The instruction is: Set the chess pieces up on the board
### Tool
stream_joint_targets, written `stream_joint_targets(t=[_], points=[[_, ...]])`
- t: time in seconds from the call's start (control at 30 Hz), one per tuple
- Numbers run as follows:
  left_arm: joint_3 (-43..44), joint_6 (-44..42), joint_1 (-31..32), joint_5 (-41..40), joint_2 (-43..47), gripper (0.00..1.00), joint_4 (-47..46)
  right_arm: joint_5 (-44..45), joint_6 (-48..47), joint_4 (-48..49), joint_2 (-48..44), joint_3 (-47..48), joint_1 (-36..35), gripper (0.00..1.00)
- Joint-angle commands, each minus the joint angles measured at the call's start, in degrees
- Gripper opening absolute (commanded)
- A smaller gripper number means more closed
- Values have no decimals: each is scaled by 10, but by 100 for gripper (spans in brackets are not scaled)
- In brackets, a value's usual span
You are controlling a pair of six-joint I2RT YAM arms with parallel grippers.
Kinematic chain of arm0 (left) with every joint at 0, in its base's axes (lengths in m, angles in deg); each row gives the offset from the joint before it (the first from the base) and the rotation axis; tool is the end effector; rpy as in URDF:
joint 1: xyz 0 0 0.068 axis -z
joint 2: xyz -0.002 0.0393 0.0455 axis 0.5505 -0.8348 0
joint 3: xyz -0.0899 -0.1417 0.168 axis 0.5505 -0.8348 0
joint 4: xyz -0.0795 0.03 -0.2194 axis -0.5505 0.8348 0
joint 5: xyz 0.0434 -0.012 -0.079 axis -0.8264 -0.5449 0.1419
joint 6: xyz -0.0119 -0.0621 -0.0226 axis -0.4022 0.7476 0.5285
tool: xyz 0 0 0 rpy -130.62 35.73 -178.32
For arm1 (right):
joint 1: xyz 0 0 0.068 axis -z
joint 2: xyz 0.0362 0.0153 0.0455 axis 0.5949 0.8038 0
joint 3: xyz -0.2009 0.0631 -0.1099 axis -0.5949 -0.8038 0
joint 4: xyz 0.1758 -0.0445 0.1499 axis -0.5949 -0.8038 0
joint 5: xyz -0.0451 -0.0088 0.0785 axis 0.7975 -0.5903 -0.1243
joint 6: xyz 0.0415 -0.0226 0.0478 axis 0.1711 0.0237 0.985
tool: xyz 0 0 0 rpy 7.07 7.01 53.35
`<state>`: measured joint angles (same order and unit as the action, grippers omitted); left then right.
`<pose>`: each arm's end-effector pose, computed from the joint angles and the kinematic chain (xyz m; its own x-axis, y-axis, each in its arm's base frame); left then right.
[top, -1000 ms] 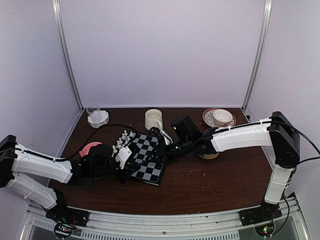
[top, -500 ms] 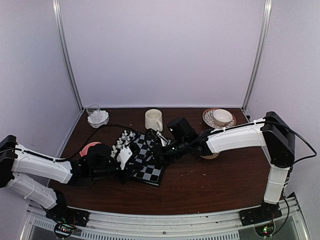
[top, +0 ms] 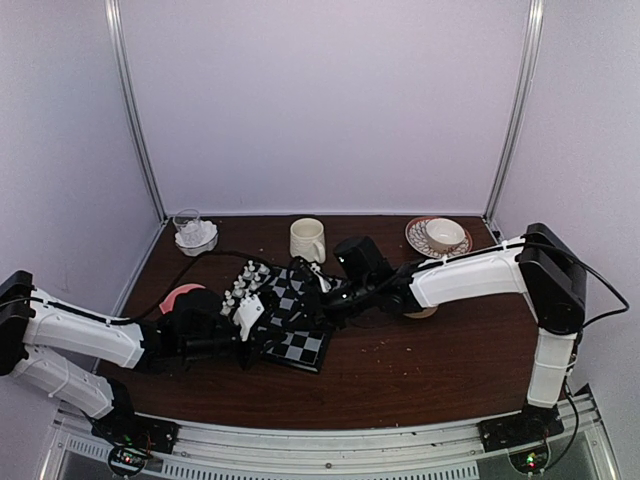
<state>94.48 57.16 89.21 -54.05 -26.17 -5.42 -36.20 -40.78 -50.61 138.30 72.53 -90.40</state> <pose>0.1423 -0.2155 0.1517 -0.2928 0.3047 -0.9063 0.8396 0.5355 -0.0912 0.2034 0.3410 0.1740 -0.9069 -0.3202 -0.2740 -0.3741 0.3123 0.8732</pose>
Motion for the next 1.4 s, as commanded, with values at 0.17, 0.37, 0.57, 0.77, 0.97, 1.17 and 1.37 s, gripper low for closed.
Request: stream_joint_targets(t=[0.17, 0.37, 0.57, 0.77, 0.97, 1.17, 1.37], points=[[-5, -10, -3, 4, 13, 16, -32, -21, 14, 27, 19, 16, -6, 28], [-5, -13, -4, 0, 20, 16, -28, -31, 22, 39, 24, 16, -6, 19], [-4, -11, -3, -1, 20, 17, -26, -30, 26, 47, 19, 12, -6, 6], [-9, -3, -3, -13, 30, 42, -25, -6, 0, 14, 8, 14, -5, 0], [-17, 30, -4, -61, 87, 62, 0, 100, -95, -117, -19, 39, -5, 0], [14, 77, -10, -112, 176, 68, 89, 210, -173, -196, -46, 62, -7, 0], [142, 167, -57, -172, 200, 68, 318, 303, -227, -295, -30, 148, -22, 0]])
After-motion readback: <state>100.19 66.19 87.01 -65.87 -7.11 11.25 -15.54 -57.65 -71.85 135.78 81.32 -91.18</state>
